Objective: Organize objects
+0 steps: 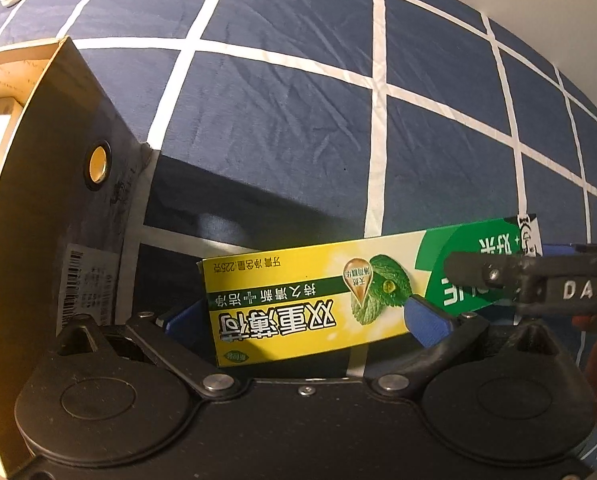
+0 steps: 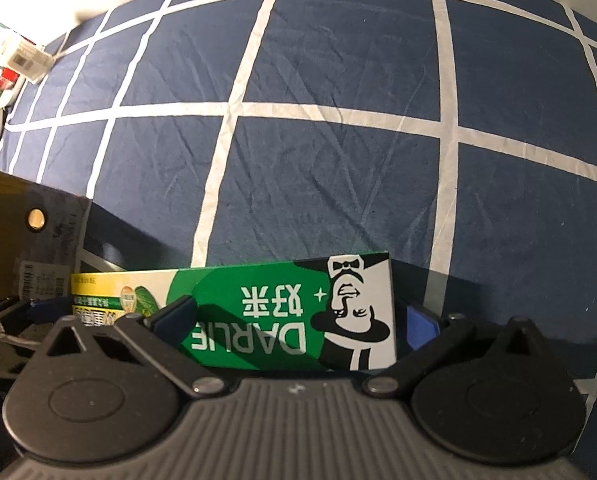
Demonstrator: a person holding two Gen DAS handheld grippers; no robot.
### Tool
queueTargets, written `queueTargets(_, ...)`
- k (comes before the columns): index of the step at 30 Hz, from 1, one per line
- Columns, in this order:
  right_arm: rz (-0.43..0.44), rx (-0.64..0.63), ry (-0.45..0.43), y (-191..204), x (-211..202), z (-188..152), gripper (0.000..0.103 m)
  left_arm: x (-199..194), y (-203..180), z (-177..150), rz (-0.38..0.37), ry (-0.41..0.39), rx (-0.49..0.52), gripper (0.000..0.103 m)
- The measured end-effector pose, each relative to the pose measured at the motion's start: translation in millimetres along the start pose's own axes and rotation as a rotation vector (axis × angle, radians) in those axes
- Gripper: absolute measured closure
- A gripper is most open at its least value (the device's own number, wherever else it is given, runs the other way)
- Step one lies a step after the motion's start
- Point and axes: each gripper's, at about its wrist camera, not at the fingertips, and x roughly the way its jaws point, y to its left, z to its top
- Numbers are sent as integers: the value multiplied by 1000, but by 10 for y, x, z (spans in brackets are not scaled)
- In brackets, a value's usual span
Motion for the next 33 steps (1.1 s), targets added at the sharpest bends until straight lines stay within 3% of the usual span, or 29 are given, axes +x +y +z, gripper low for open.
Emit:
queueTargets(15,-18,44,-17,31,-122,-88,0,-119,-47,-9,-2,-2,30,0)
queueTargets(33,-43,75,-146,317,-809,-564,0,-809,-76,-341,-24,-103,118,0)
